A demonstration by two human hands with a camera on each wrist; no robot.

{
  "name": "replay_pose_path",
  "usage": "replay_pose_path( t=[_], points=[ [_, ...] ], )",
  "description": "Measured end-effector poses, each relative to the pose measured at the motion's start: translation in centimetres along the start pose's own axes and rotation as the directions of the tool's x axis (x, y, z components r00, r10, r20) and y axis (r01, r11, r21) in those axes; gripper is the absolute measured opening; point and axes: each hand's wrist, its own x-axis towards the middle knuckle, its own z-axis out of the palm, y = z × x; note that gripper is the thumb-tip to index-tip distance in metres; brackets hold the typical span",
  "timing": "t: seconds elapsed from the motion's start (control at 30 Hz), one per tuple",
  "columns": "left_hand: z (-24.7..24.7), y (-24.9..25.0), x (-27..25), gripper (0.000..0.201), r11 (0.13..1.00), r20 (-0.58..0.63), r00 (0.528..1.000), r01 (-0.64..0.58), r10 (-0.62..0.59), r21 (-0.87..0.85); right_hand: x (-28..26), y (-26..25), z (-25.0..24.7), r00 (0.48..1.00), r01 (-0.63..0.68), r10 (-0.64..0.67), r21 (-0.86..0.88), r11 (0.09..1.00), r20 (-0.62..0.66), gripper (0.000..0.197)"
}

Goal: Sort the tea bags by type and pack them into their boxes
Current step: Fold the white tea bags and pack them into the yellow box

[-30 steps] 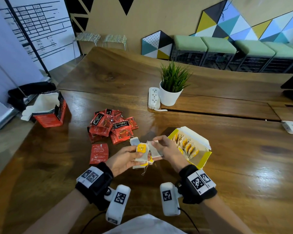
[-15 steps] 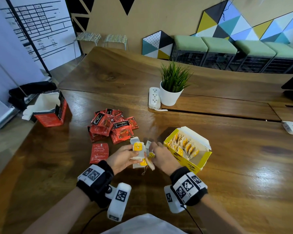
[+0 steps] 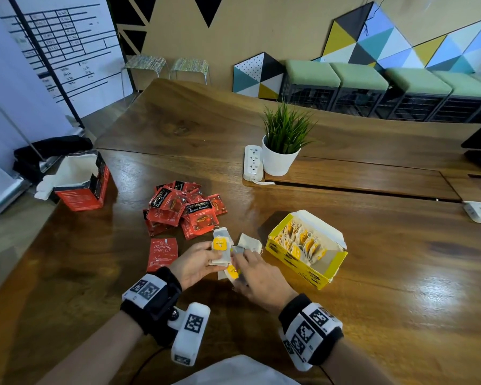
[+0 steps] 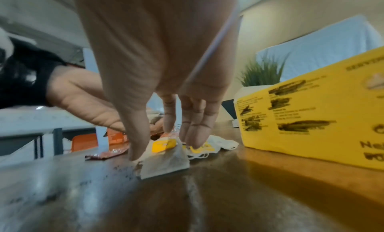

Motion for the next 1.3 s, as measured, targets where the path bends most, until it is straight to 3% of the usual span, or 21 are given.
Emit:
replay_pose_path(
  t=[0.1,0.27,0.4,0.53,0.7,0.83,0.93,1.13,1.23,1.3],
  points=[
    [-0.4,0.1,0.0,0.029,0.999,-0.037,0.999,0.005,-0.006,-0.050,0.0,0.0,0.2,0.996,0.014,-0.008,-0.071,0.997,0.090,0.045],
    [0.0,0.1,-0.2,0.038,0.999,-0.077,0.997,0.010,-0.014,-0.051,0.2,0.6,0.3,0.995,0.005,-0.005,0.000,1.000,0.100,0.032],
    [0.3,0.2,-0.4,0.041,0.997,-0.082,0.996,0.013,-0.019,-0.070,0.0,1.8,-0.8,0.994,-0.110,0.101,0.261,0.959,0.049,0.014],
    [0.7,0.1,-0.8,0.041,0.997,-0.028,1.000,0.004,-0.006,-0.073,-0.1,2.3,-3.5,0.976,-0.129,0.193,0.452,0.883,-0.098,0.032],
    [2.3,-0.3,-1.1,0.043,0.997,0.077,0.997,-0.004,0.010,-0.079,0.7,1.0,-4.3,0.930,-0.043,0.228,0.530,0.847,-0.289,0.014],
    [3.3,-0.1,-1.1,0.032,0.992,0.074,0.997,0.003,0.006,-0.123,0.5,0.4,-2.1,0.964,-0.043,0.160,0.465,0.884,-0.214,0.015],
    [3.4,-0.4,-1.0,0.021,0.992,0.087,0.996,-0.001,0.012,-0.127,0.3,0.6,-1.7,0.964,-0.022,0.133,0.429,0.903,-0.230,0.015],
    [3.5,-0.2,-1.1,0.023,0.998,0.117,0.993,-0.022,0.030,-0.067,0.1,0.7,-1.9,0.970,0.009,0.090,0.401,0.916,-0.226,0.019],
    [3.1,-0.2,-1.1,0.033,0.997,0.161,0.985,-0.071,0.066,0.025,-0.4,1.0,-2.4,0.956,-0.018,0.158,0.487,0.873,-0.248,0.017],
    [3.1,-0.3,-1.2,0.042,0.968,0.154,0.980,-0.155,0.125,0.197,-0.8,1.4,-3.2,0.931,-0.052,0.245,0.567,0.822,-0.270,0.022]
  ],
)
